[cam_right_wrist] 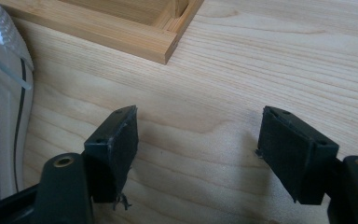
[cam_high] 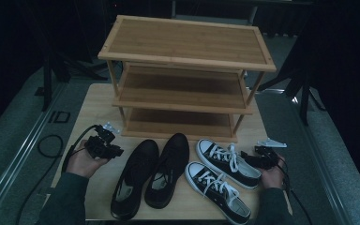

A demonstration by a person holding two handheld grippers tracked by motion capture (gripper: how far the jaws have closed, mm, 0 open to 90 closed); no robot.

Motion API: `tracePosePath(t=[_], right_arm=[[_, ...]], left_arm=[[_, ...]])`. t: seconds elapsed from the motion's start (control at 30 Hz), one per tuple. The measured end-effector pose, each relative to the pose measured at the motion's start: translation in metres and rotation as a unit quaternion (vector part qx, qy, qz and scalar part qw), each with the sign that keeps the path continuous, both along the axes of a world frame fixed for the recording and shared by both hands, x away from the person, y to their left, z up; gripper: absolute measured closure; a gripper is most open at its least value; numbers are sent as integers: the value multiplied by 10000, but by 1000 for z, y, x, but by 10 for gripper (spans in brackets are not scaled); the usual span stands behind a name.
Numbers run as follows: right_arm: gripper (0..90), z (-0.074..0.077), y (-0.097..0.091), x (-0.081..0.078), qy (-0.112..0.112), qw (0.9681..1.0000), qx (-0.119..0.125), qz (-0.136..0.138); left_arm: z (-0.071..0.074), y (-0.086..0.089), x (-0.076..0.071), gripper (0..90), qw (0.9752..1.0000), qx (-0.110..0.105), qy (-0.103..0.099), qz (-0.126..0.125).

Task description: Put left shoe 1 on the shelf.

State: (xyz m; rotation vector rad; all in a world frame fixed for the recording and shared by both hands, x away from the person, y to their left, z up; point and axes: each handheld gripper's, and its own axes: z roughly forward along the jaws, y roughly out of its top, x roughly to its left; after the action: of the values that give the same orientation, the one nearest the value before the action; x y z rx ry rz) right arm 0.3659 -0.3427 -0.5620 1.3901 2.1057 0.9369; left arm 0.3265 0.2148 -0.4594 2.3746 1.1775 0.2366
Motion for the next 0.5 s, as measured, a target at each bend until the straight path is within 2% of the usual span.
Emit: tracePosePath(t=[0.13, 0.5], right_arm=[[285, 0, 0, 0, 0, 10000, 2, 0], [285, 0, 0, 0, 0, 10000, 1, -1]], left_arm=[[6, -4, -6, 732, 10000, 15, -13, -87], [26, -14, -21, 722, 9999, 78, -35, -126]])
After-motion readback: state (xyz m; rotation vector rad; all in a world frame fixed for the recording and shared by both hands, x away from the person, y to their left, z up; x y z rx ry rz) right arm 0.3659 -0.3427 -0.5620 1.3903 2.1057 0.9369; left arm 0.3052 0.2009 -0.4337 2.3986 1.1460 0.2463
